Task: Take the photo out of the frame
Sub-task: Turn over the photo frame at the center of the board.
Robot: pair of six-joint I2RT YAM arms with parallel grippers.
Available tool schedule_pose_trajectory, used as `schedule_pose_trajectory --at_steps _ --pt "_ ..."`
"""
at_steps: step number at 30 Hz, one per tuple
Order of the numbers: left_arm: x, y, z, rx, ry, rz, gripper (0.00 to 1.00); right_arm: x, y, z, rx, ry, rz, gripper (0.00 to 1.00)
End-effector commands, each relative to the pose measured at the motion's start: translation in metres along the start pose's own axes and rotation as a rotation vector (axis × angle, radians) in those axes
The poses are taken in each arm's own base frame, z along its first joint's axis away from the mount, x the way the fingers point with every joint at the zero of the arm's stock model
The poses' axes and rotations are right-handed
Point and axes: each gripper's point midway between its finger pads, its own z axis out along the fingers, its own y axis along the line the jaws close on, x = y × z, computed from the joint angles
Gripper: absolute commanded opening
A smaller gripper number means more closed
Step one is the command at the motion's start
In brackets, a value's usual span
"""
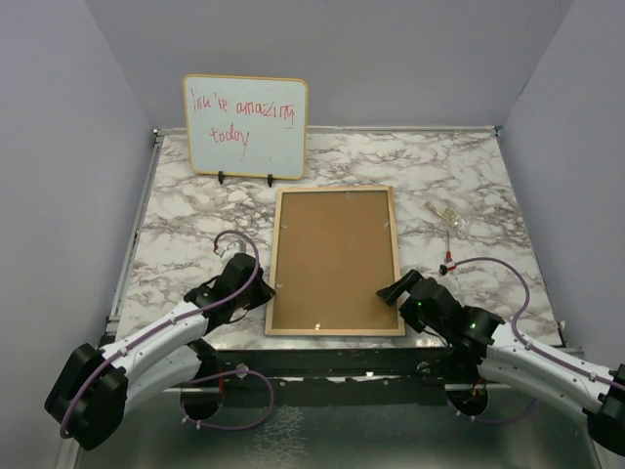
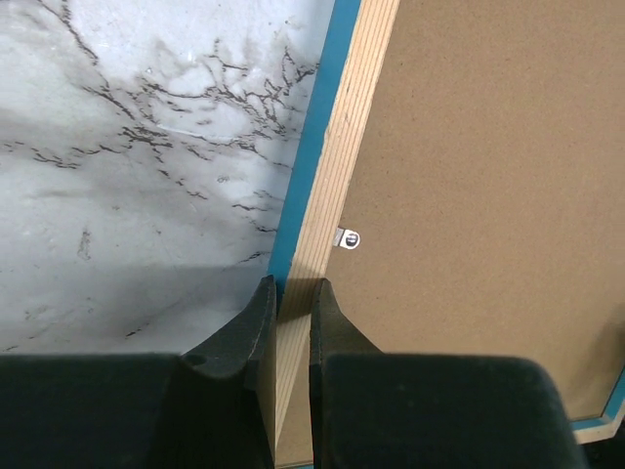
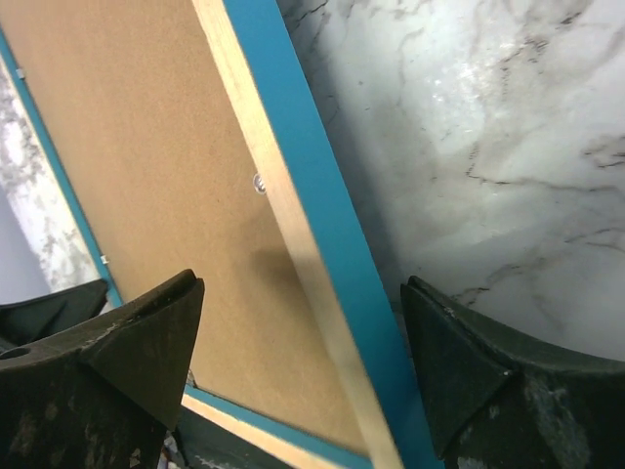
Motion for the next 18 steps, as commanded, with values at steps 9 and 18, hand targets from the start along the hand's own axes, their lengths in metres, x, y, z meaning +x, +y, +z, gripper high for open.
schedule_pose_trajectory --at_steps 9,18 --pt "-0.005 0.028 -0.004 -0.127 -0.041 -0.045 0.02 -0.014 -0.001 -0.01 0.073 -0.043 -0.088 0.87" --pt "-0.011 0.018 -0.013 -0.1 -0.044 -0.022 0.38 -0.035 0.017 -0.024 0.168 -0.081 -0.253 0.89"
